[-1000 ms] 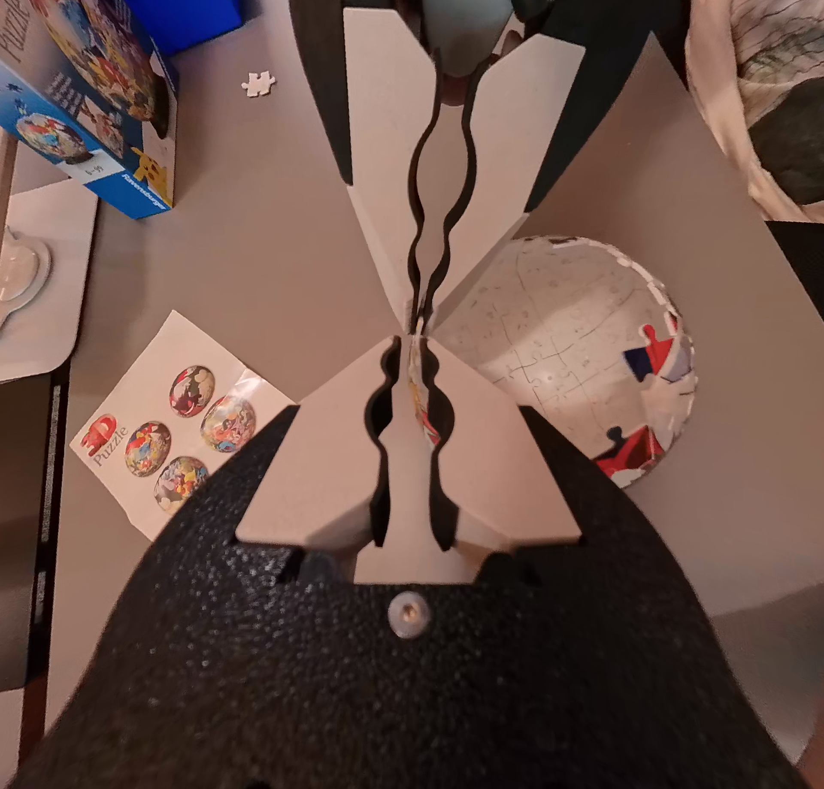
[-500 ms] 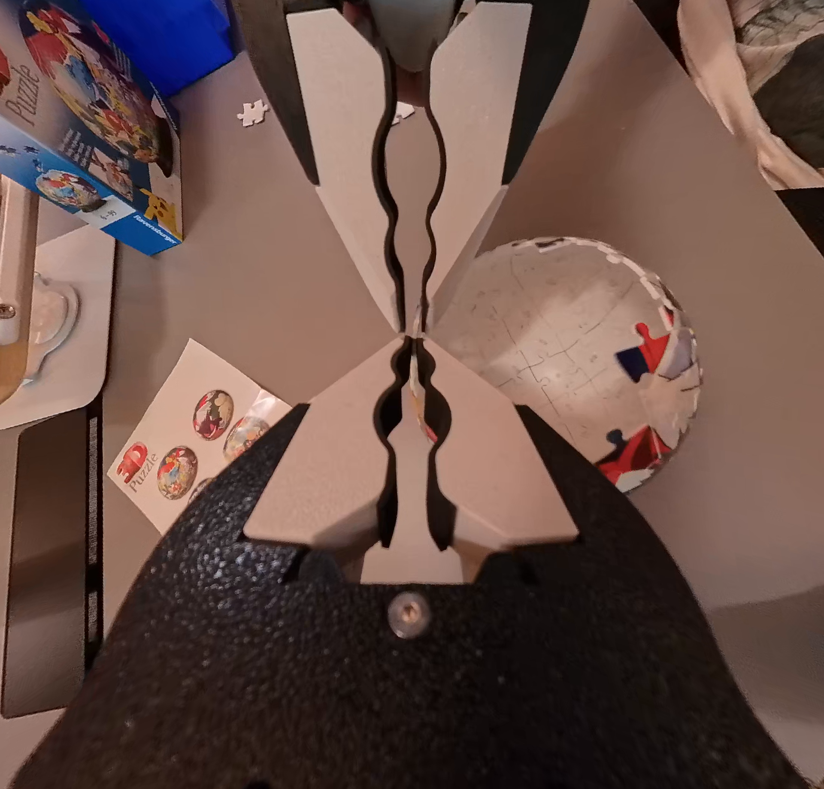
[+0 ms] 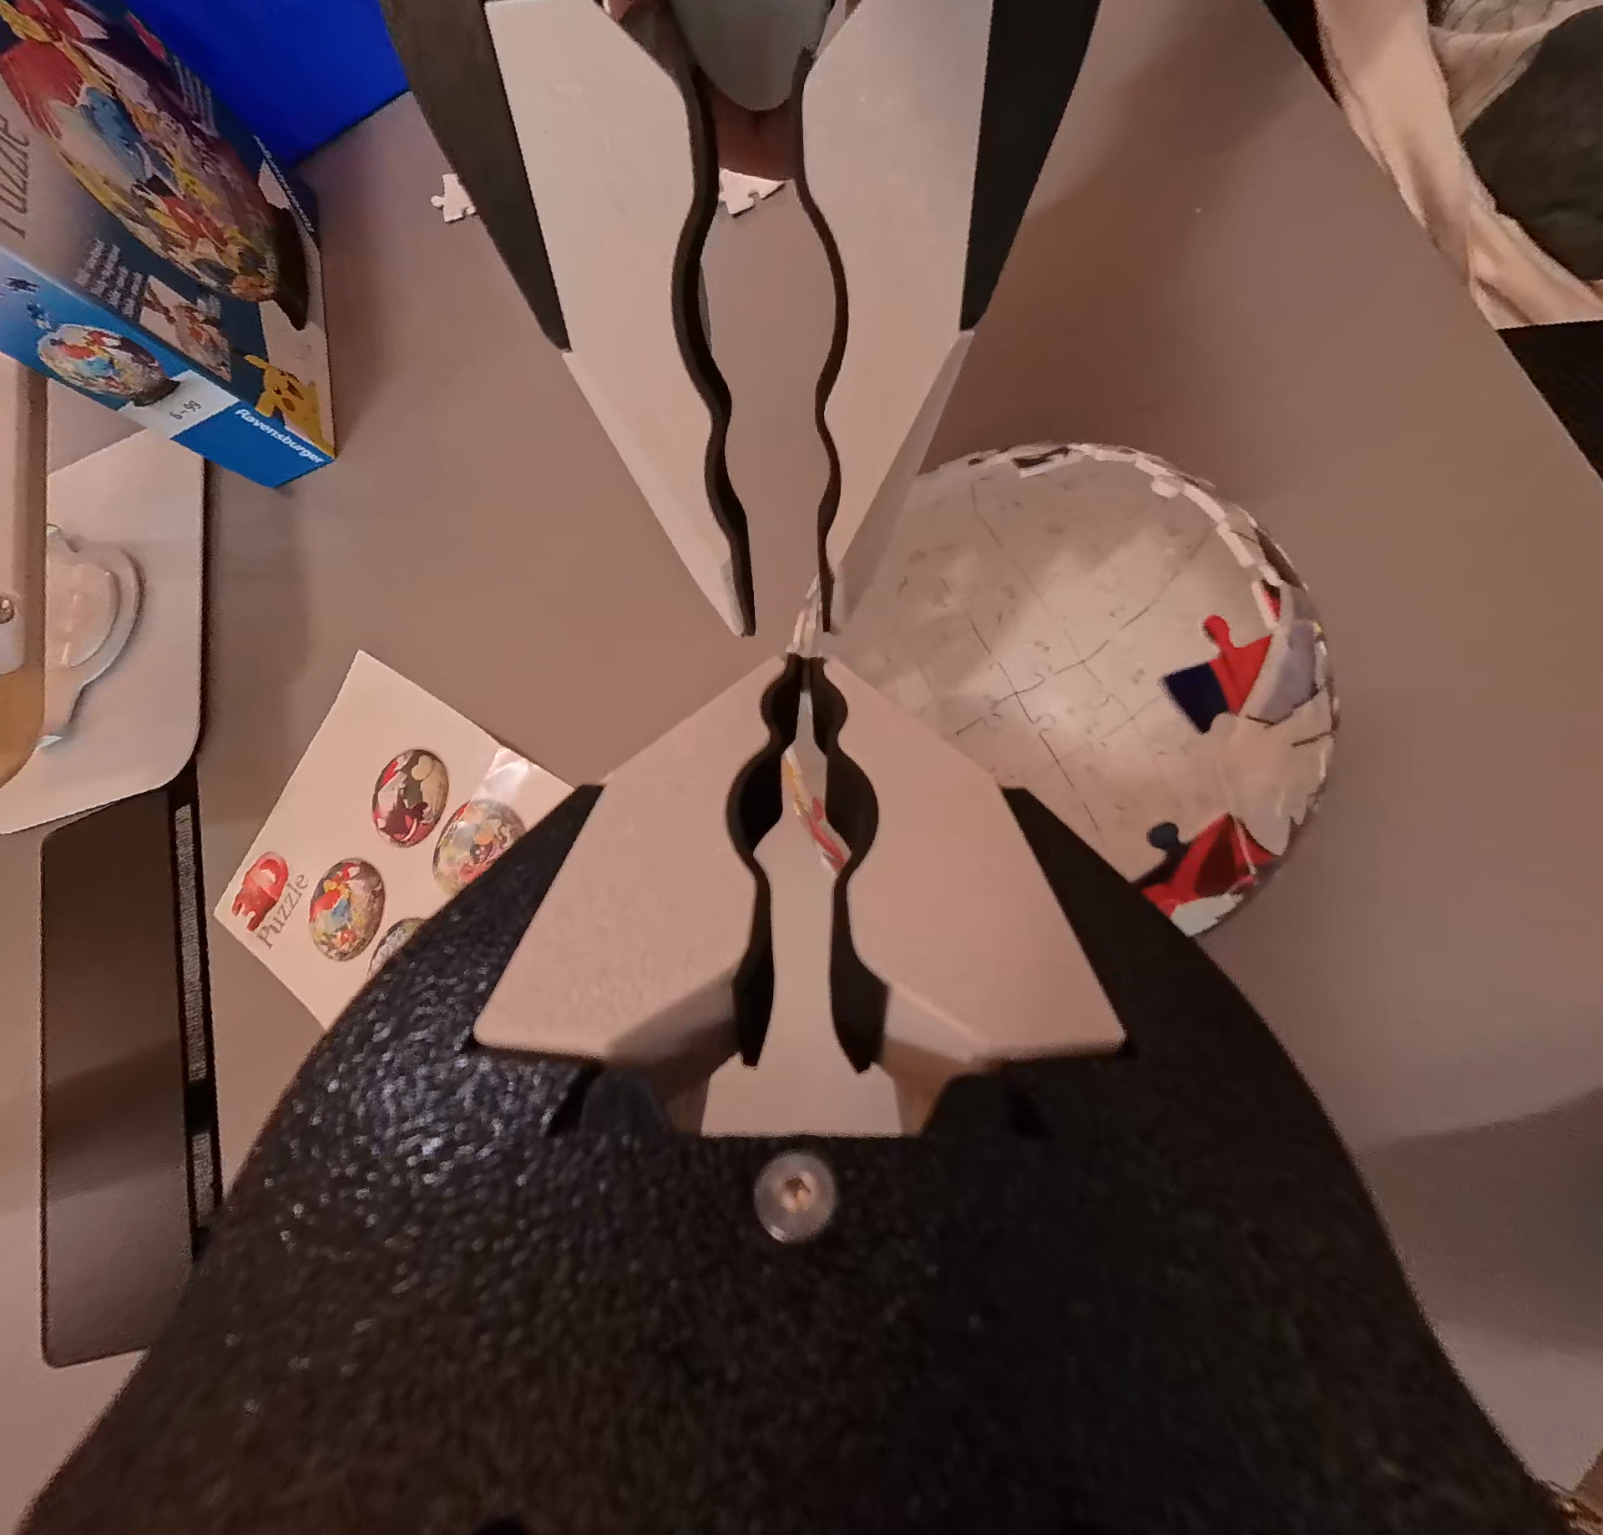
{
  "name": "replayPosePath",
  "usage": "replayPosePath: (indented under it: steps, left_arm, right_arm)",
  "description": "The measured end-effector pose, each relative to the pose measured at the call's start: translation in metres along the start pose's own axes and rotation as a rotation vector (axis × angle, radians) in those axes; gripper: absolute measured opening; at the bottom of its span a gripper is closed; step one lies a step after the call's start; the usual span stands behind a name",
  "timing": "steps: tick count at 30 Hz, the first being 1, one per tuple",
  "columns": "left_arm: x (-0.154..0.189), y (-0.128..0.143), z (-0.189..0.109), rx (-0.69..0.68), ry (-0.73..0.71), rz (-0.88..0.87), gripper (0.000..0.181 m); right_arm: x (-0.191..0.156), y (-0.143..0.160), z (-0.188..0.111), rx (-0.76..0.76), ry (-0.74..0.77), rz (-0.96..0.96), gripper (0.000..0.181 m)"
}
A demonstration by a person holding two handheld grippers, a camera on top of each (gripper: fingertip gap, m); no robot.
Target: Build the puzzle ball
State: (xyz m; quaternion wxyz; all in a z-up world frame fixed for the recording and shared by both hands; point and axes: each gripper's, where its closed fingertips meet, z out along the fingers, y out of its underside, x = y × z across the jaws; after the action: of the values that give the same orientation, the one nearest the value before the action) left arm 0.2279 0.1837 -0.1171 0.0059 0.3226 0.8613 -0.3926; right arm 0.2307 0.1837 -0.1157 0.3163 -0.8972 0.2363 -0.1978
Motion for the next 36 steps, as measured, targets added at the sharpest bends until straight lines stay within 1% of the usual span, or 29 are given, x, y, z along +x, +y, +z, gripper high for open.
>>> replayPosePath:
  steps: [5,7,11,12,15,16,19,21,24,28,30,31,33,34,36]
  left_arm:
    - [-0.002,0.002,-0.002,0.001,-0.006,-0.034,0.0]
    - [-0.004,0.0,-0.004,0.033,-0.004,-0.061,0.0]
    - [-0.011,-0.008,-0.013,0.117,-0.031,-0.097,0.0]
    - [-0.013,-0.009,-0.014,0.129,-0.039,-0.101,0.0]
    - [-0.017,-0.002,-0.015,0.103,-0.065,-0.116,0.0]
    - [-0.018,-0.003,-0.016,0.113,-0.068,-0.118,0.0]
    - [-0.02,-0.017,-0.02,0.207,-0.06,-0.132,0.0]
    - [-0.022,-0.022,-0.024,0.245,-0.069,-0.137,0.0]
    - [-0.029,-0.023,-0.03,0.276,-0.105,-0.152,0.0]
    - [-0.03,-0.026,-0.033,0.327,-0.097,-0.18,0.0]
    - [-0.018,-0.025,-0.029,0.317,-0.024,-0.179,0.002]
    - [-0.012,-0.021,-0.026,0.281,-0.004,-0.164,0.002]
    - [-0.018,-0.008,-0.02,0.147,-0.08,-0.135,0.016]
    - [-0.02,-0.005,-0.018,0.095,-0.108,-0.12,0.016]
    - [-0.015,-0.01,-0.016,0.067,-0.102,-0.093,0.019]
  right_arm:
    - [0.003,-0.002,0.0,0.009,0.009,0.001,0.015]
    - [0.006,-0.004,-0.003,0.027,0.021,0.008,0.018]
    - [0.011,-0.014,-0.012,0.084,0.042,0.009,0.013]
    - [0.011,-0.016,-0.015,0.094,0.042,0.006,0.013]
    - [0.015,-0.018,-0.023,0.115,0.062,-0.02,0.027]
    - [0.017,-0.019,-0.025,0.13,0.075,-0.018,0.028]
    - [0.02,-0.015,-0.024,0.122,0.075,-0.01,0.027]
    - [0.021,-0.012,-0.022,0.119,0.074,-0.005,0.025]
    - [0.022,-0.019,-0.024,0.184,0.078,-0.016,0.003]
    - [0.026,-0.024,-0.029,0.213,0.099,-0.065,0.001]
    - [0.02,-0.022,-0.03,0.181,0.038,-0.083,0.001]
    - [0.015,-0.018,-0.03,0.139,-0.006,-0.096,0.001]
    - [0.016,-0.004,-0.03,0.004,-0.025,-0.139,0.001]
    - [0.018,0.004,-0.03,-0.067,-0.017,-0.173,0.001]
    - [0.023,0.014,-0.032,-0.182,0.007,-0.238,0.001]
